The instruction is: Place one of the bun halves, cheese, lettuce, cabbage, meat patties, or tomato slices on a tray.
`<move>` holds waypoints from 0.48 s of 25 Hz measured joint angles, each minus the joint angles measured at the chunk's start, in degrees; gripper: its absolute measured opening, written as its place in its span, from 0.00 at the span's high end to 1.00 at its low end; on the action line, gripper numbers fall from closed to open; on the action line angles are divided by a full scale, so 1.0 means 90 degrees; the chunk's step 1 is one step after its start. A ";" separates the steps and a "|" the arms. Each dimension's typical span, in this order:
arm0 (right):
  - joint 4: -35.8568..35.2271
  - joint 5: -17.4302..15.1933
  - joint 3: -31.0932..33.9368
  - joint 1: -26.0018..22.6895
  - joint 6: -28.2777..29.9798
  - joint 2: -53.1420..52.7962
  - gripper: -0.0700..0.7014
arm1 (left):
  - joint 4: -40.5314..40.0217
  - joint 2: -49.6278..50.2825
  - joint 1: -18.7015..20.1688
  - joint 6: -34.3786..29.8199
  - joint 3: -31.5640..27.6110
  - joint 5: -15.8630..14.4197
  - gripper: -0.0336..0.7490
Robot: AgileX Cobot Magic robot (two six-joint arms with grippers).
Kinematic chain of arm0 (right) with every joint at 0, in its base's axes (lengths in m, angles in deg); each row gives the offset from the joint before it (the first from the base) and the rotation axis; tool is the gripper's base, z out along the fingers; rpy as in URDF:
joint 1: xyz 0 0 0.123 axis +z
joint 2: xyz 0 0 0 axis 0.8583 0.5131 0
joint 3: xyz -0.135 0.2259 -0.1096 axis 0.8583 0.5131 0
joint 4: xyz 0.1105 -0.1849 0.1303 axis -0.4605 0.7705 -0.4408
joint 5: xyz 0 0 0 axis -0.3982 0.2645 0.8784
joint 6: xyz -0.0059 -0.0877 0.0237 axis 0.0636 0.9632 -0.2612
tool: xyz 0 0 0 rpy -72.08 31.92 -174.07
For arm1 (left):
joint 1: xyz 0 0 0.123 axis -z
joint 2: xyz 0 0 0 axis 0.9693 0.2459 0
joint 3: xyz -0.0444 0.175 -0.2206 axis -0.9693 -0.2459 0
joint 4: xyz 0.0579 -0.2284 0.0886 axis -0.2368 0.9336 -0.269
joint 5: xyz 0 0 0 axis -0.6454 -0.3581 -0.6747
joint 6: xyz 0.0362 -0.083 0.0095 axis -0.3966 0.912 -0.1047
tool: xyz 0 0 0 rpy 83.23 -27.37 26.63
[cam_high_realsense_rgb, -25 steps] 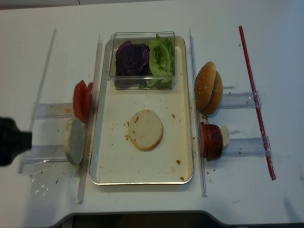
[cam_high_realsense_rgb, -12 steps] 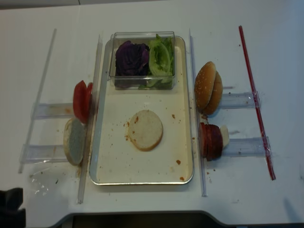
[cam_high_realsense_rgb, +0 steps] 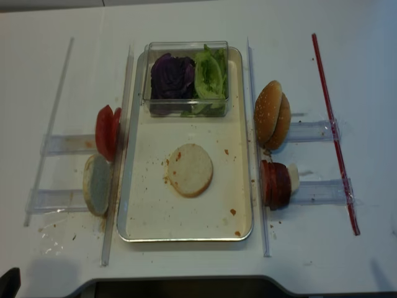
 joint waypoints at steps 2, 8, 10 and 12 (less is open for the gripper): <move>0.0000 0.0000 0.0000 0.0000 0.0000 0.0000 0.01 | 0.0000 -0.0233 0.0000 0.0000 -0.0098 -0.0003 0.50; 0.0000 0.0000 0.0000 0.0000 0.0000 0.0000 0.01 | 0.0000 -0.0859 0.0000 -0.0119 -0.0225 -0.0053 0.50; 0.0000 0.0000 0.0000 0.0000 0.0000 0.0000 0.01 | 0.0000 -0.0988 0.0000 -0.0157 -0.0236 -0.0050 0.50; 0.0000 0.0000 0.0000 0.0000 0.0000 0.0000 0.01 | 0.0000 -0.1005 0.0000 -0.0182 -0.0265 0.0059 0.50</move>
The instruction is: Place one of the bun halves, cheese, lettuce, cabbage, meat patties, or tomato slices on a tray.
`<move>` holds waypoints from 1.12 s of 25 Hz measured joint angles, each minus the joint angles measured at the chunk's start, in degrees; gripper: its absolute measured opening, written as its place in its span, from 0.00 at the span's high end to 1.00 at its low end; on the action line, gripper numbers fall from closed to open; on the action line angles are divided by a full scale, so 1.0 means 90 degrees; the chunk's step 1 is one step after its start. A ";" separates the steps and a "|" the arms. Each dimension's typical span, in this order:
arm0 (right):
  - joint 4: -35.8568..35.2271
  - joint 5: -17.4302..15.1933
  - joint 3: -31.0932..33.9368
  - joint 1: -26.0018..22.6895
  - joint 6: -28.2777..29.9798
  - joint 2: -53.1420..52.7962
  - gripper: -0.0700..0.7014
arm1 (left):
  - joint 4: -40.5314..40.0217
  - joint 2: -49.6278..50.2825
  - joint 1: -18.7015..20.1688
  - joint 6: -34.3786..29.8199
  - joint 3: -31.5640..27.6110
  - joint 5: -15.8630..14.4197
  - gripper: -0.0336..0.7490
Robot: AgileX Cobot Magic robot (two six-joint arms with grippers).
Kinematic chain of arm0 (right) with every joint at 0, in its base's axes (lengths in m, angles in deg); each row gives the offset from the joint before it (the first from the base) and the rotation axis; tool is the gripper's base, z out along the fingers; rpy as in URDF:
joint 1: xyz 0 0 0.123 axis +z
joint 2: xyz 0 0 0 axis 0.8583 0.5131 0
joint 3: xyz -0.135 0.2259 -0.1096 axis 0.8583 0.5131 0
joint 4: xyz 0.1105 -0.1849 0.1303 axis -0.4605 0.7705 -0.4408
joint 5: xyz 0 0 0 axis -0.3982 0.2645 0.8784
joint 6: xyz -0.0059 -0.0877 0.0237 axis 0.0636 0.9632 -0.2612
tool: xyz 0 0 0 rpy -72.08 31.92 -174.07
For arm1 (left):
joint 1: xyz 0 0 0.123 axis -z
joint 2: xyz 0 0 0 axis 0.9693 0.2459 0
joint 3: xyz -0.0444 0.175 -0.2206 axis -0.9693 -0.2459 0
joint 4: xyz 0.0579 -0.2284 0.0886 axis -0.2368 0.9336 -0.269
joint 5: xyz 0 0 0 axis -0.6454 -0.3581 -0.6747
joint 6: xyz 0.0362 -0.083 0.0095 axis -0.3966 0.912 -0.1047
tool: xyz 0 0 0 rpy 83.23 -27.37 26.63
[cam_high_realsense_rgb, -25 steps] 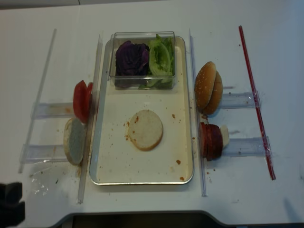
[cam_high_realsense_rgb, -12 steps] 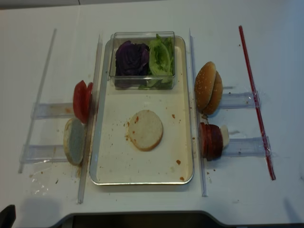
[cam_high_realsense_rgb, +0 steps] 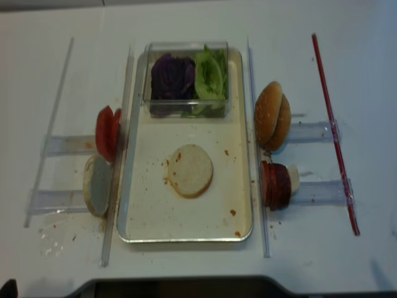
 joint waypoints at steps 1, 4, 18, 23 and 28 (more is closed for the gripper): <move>0.0000 0.0000 0.0000 0.0000 0.0000 0.0000 0.01 | 0.0000 0.0000 0.0000 -0.0024 -0.0027 0.0061 0.50; 0.0000 0.0000 0.0000 0.0000 0.0000 0.0000 0.01 | 0.0000 0.0000 0.0000 -0.0105 -0.0126 0.0254 0.50; 0.0000 0.0000 0.0000 0.0000 0.0000 0.0000 0.01 | 0.0035 0.0000 0.0000 -0.0202 -0.0221 0.0486 0.50; 0.0000 0.0000 0.0000 0.0000 0.0000 0.0000 0.01 | 0.0035 0.0000 0.0000 -0.0202 -0.0221 0.0486 0.50; 0.0000 0.0000 0.0000 0.0000 0.0000 0.0000 0.01 | 0.0035 0.0000 0.0000 -0.0202 -0.0221 0.0486 0.50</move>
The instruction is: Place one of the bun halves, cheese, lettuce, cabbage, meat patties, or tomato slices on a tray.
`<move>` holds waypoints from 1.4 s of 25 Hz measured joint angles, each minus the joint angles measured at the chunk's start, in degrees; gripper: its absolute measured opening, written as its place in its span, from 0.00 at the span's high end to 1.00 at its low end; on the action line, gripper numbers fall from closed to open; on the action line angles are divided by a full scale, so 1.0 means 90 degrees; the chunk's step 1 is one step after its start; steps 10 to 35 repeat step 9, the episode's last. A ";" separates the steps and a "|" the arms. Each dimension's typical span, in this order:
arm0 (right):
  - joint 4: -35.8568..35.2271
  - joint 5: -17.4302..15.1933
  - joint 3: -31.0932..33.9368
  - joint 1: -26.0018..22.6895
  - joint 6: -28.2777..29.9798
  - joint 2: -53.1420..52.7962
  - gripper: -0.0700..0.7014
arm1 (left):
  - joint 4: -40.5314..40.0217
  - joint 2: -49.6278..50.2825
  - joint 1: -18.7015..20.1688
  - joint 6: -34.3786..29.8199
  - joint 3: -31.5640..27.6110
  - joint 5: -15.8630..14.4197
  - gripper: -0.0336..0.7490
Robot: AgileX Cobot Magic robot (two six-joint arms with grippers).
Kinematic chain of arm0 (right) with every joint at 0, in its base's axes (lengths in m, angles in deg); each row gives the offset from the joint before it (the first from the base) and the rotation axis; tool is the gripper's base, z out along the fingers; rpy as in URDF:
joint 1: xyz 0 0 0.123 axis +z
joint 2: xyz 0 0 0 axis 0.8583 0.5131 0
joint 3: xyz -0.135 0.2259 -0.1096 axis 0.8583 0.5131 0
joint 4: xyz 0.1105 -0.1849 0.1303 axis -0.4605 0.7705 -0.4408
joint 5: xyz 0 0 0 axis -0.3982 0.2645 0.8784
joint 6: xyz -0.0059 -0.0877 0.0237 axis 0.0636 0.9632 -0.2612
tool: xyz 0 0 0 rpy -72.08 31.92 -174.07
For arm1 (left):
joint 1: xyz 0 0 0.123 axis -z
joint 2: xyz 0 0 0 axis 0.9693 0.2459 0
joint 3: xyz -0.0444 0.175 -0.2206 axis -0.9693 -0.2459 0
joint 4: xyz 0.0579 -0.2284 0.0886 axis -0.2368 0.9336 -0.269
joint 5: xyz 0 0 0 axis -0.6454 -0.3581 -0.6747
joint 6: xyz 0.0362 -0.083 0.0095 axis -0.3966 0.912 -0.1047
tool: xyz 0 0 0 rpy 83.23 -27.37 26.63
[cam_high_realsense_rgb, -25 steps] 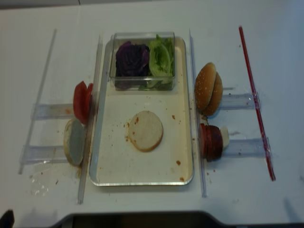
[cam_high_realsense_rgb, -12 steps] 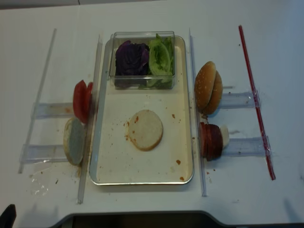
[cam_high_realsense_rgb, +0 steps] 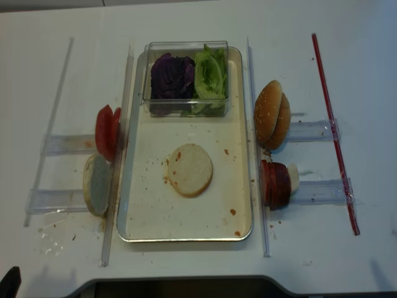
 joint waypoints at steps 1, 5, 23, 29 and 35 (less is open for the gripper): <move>0.0000 0.0000 0.0000 0.0000 0.0000 0.0000 0.01 | 0.0000 0.0000 0.0000 0.0000 0.0000 0.0000 0.50; 0.0000 0.0000 0.0000 0.0000 0.0000 0.0000 0.01 | 0.0000 0.0000 0.0000 0.0000 0.0000 0.0000 0.50; 0.0000 0.0000 0.0000 0.0000 0.0000 0.0000 0.01 | 0.0000 0.0000 0.0000 0.0012 0.0000 0.0000 0.50; 0.0000 0.0000 0.0000 0.0000 0.0000 0.0000 0.01 | 0.0000 0.0000 0.0000 0.0012 0.0000 0.0000 0.50; 0.0000 0.0000 0.0000 0.0000 0.0000 0.0000 0.01 | 0.0000 0.0000 0.0000 0.0012 0.0000 0.0000 0.50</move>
